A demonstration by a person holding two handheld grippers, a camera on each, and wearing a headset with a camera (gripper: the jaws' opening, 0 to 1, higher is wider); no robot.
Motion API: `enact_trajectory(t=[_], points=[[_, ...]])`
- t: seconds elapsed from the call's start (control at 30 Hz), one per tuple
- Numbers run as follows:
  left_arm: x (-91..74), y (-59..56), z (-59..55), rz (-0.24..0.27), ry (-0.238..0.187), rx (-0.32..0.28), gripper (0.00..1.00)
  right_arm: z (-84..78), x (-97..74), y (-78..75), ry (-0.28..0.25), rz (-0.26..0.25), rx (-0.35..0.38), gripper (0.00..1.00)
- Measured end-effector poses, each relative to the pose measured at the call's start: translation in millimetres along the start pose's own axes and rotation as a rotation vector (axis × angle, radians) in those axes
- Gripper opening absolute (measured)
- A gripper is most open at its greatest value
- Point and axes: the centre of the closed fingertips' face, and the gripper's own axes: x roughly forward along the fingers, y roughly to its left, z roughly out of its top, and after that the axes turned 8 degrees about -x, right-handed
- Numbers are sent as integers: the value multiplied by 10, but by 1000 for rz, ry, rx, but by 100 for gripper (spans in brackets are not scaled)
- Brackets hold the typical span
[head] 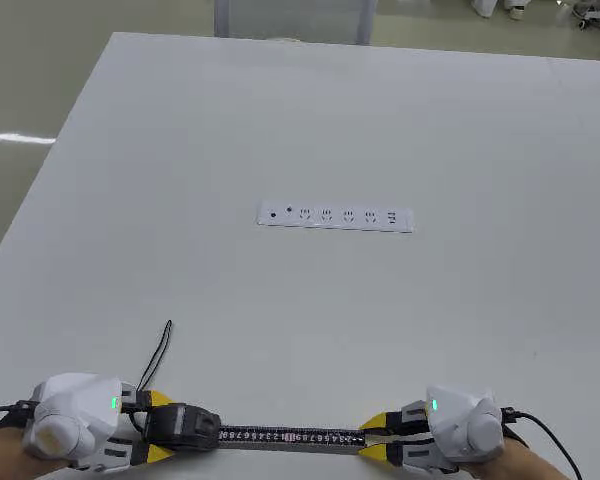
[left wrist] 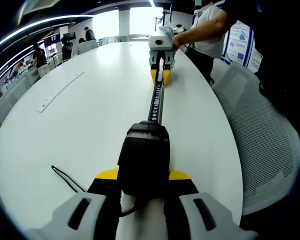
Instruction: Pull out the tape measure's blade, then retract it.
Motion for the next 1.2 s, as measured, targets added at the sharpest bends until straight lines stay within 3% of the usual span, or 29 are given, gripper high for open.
enact_trajectory(t=[1.2], points=[[4,-6,6,-3,3,7,28,-195,-211,-8,30,-22,27,10]])
